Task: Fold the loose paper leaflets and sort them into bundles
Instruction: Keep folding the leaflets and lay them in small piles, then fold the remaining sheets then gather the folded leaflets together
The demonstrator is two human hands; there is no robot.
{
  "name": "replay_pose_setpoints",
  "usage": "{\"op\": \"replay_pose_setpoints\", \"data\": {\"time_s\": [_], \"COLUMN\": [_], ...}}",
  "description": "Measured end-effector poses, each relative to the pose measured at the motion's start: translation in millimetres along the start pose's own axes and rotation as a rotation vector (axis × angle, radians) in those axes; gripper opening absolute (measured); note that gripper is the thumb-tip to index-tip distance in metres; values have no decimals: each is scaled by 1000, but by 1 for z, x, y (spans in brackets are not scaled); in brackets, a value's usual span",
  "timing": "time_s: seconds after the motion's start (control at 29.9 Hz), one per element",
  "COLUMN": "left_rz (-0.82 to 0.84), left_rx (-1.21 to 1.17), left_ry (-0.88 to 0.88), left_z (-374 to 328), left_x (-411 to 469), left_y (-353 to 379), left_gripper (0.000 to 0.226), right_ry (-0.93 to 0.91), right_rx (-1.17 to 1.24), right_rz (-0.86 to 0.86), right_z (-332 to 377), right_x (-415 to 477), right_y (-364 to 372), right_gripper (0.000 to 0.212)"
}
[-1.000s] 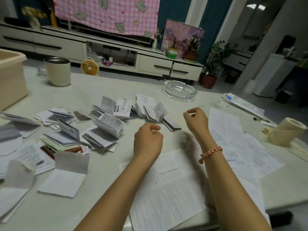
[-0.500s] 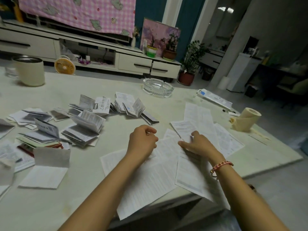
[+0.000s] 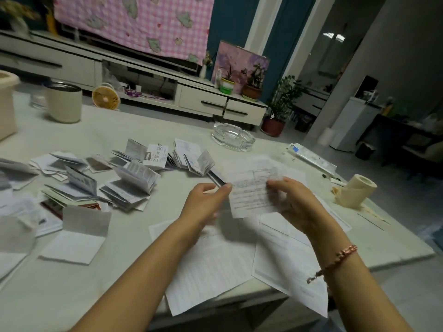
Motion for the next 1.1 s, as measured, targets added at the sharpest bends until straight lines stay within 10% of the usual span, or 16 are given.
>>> {"op": "replay_pose_setpoints", "data": {"time_s": [0.2,0.33,0.44,0.57,0.77,0.94,1.1], "left_rz": [65,-59,-55,-41,-309,48,11], "left_rx": [-86,131,222,300,219,-63,-127], "left_ry": [77,287,370,469,448,96,62], "left_z": [-4,-14,-17,-20,-25,-11,-10], "left_x": [-6,-9,-12,-15,-19,-17,-16], "left_y": [4,-5,-4,0,-17,-5,-8], "left_gripper": [9,11,10,12,36,19,18], "right_ry": [83,-392,-703,-451,-340,-99,-65], "right_rx": [1,-625,-1019,-872,-496,-77,-14], "right_rz": [47,-174,-1,309,115,97,144], "right_z": [-11,10,23,6,7,-2,-5], "right_x": [-10,-12,-21,-20,-13,-9,-11], "right_y": [16,7,23,41,31,25,31], "right_gripper": [18,41,45,37,5,13,29]}}
Point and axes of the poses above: each hand's wrist, its own x-axis towards the middle knuckle, its own y-axis out of the palm, z = x × y, the point moved 5 cm from there along x, towards the middle knuckle, and after that the axes turned 8 degrees about -y, right-handed, at the moved point
